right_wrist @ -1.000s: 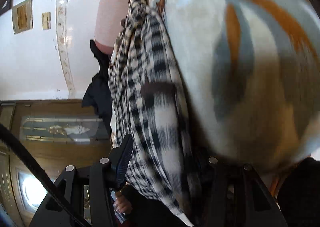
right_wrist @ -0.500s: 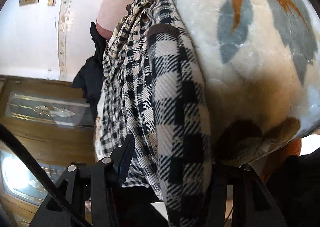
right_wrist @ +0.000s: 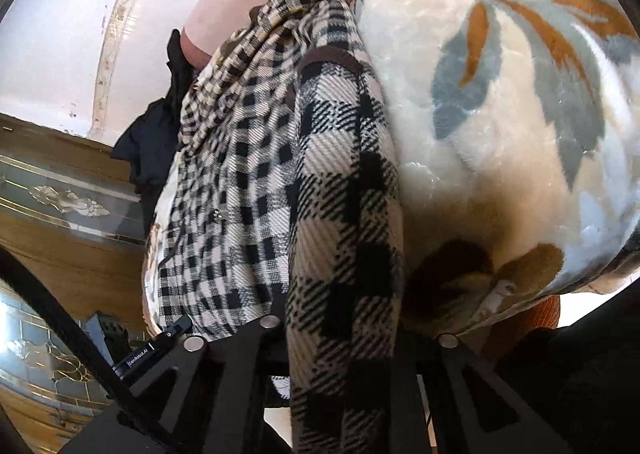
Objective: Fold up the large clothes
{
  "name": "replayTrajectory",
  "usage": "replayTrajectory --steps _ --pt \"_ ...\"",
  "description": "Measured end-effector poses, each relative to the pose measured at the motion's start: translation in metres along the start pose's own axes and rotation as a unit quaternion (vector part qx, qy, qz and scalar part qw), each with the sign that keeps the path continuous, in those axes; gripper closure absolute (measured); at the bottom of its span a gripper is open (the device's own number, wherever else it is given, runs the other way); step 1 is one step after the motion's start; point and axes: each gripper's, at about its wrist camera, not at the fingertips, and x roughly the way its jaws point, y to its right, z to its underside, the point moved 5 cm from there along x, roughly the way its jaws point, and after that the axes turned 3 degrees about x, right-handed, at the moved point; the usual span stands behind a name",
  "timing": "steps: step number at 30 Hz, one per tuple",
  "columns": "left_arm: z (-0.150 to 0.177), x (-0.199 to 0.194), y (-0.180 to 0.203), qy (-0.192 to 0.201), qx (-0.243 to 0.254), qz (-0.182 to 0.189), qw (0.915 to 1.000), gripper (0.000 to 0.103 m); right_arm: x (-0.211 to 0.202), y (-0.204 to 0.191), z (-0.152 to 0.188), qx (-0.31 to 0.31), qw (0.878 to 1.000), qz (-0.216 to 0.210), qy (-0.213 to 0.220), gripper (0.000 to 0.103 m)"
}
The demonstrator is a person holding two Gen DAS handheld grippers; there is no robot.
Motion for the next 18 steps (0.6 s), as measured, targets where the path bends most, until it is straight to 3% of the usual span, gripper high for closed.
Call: replayTrajectory --steps 8,14,18 --pt "0.007 -0.023 0.014 0.000 -0.005 0.049 0.9988 0.097 -0.035 -0.013 0.016 -0.036 0.999 -0.017 0.000 0.095" --pt "-0.021 -0.030 0.022 -0.015 0.005 0.075 0.9971 0.096 -0.028 -0.039 0.006 -0.078 0.997 -0.010 -0.014 0.095" --pt "-0.057 -0.035 0.032 -0.006 0.019 0.085 0.9962 0.096 -0.026 -0.061 -0.025 -0.098 0.995 -0.011 -0.007 0.095"
